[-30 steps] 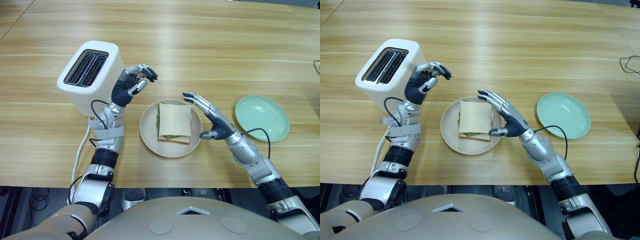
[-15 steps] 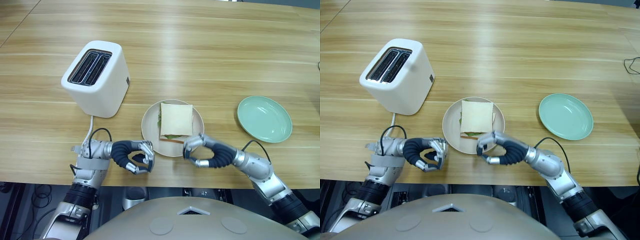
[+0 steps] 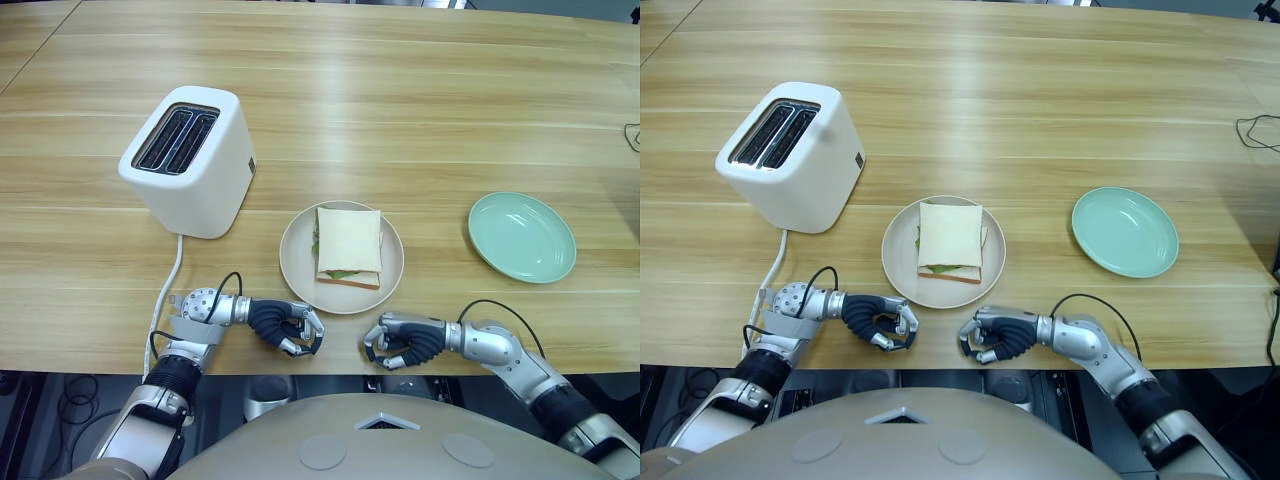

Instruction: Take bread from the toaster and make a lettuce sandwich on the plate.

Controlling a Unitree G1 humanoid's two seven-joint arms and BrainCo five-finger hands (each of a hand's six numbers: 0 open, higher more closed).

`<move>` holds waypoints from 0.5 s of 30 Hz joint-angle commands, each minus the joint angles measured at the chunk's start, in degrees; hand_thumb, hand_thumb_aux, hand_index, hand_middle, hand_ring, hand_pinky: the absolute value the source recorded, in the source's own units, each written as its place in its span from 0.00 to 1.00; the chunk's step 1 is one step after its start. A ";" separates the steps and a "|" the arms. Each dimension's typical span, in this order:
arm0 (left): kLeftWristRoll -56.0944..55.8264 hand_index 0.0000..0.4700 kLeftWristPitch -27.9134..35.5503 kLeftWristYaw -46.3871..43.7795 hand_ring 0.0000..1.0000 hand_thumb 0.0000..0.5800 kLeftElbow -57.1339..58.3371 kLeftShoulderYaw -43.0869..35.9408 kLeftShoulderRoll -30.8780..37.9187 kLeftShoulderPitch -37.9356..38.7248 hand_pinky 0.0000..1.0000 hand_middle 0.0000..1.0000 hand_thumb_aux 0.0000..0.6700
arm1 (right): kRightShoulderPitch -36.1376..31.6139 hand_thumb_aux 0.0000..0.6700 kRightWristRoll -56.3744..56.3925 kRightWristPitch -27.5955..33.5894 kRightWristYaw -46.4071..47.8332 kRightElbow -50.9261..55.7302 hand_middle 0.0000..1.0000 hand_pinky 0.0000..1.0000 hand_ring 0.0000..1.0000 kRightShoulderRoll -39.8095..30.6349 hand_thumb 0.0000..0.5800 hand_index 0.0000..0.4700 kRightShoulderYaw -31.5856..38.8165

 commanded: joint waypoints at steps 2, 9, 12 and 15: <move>6.34 0.98 -4.19 5.36 1.00 1.00 7.22 -1.25 0.71 -2.33 1.00 1.00 1.00 | -2.04 1.00 -6.71 2.32 -6.27 6.69 1.00 1.00 1.00 3.35 1.00 0.98 -1.64; 15.57 0.98 -8.27 19.69 1.00 1.00 17.30 -1.00 0.91 -8.67 1.00 1.00 1.00 | -8.85 1.00 -12.30 3.24 -16.65 13.55 1.00 1.00 1.00 8.91 1.00 0.98 -4.18; 18.39 0.98 -9.60 27.52 1.00 1.00 20.80 0.02 0.31 -11.79 1.00 1.00 1.00 | -11.87 1.00 -14.53 3.61 -20.95 17.26 1.00 1.00 1.00 10.66 1.00 0.98 -4.56; 21.13 0.98 -10.13 36.75 1.00 1.00 24.16 1.18 -0.60 -15.30 1.00 1.00 1.00 | -14.80 1.00 -16.60 3.60 -25.65 21.65 1.00 1.00 1.00 12.20 1.00 0.98 -4.92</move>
